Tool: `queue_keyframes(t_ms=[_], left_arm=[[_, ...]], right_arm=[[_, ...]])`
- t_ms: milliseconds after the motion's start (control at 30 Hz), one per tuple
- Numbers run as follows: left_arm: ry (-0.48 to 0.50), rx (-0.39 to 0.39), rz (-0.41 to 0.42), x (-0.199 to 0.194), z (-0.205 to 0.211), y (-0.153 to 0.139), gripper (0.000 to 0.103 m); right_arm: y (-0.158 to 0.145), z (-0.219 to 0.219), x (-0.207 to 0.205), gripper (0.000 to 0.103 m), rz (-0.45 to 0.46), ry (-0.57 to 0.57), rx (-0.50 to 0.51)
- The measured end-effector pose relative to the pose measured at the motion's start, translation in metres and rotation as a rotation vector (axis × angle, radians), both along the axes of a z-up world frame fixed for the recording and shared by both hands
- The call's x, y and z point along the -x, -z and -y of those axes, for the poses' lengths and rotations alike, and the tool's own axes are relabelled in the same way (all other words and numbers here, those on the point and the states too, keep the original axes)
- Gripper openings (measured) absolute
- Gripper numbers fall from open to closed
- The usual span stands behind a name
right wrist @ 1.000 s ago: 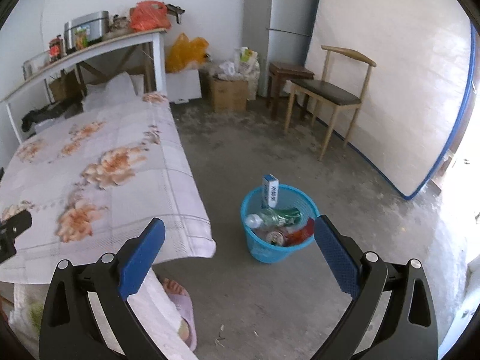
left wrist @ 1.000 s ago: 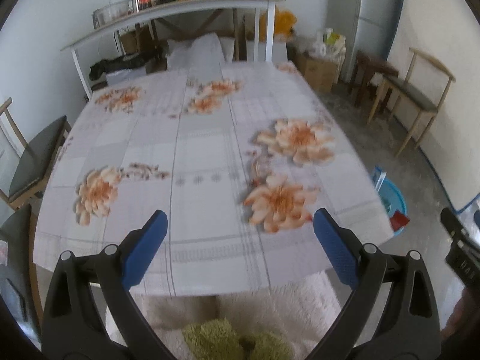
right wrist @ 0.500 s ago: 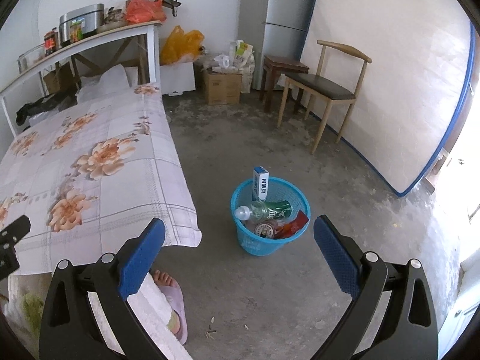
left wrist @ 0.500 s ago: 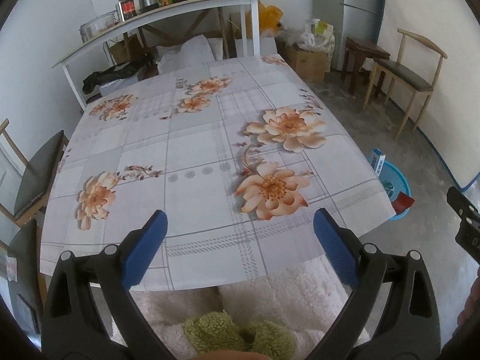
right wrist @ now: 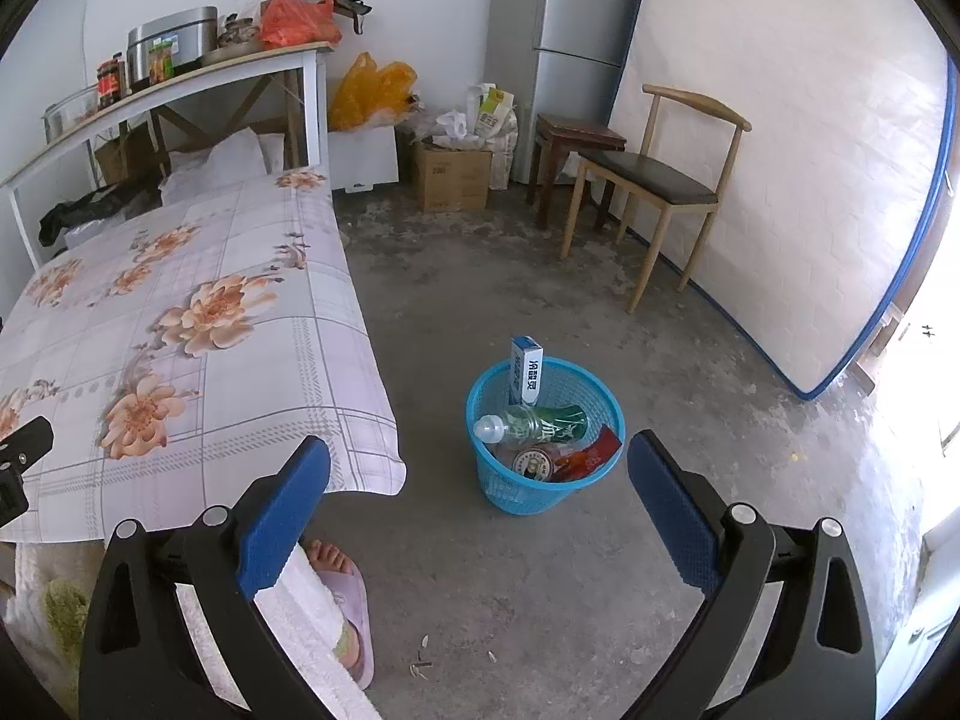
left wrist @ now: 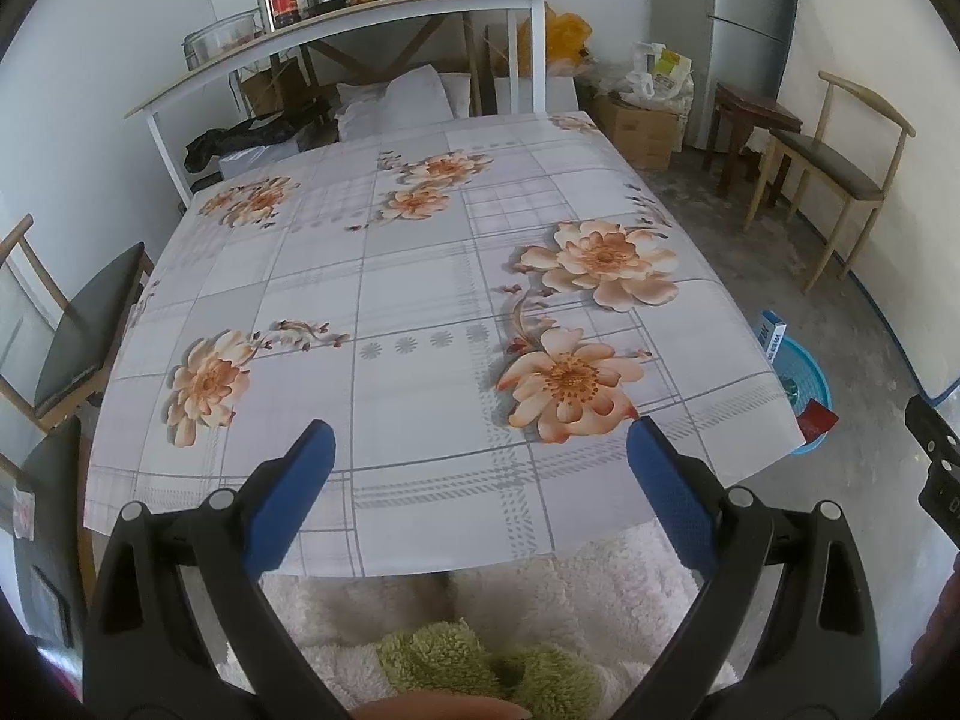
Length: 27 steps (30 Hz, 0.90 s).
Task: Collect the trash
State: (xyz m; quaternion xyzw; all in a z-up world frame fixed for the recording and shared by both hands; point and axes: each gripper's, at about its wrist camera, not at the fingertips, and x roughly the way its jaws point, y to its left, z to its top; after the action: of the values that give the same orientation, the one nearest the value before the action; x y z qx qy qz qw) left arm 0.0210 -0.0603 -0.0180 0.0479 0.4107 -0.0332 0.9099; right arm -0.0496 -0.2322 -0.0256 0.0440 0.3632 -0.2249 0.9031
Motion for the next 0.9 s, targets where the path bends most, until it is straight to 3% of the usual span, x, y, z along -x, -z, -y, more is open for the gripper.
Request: queue_keyframes(t_ms=[900], left_arm=[[0.0, -0.002, -0.012, -0.0012, -0.0013, 0.0046, 0.094]], right_arm=[[0.0009, 0.0001, -0.0014, 0.096, -0.003, 0.003, -0.008]])
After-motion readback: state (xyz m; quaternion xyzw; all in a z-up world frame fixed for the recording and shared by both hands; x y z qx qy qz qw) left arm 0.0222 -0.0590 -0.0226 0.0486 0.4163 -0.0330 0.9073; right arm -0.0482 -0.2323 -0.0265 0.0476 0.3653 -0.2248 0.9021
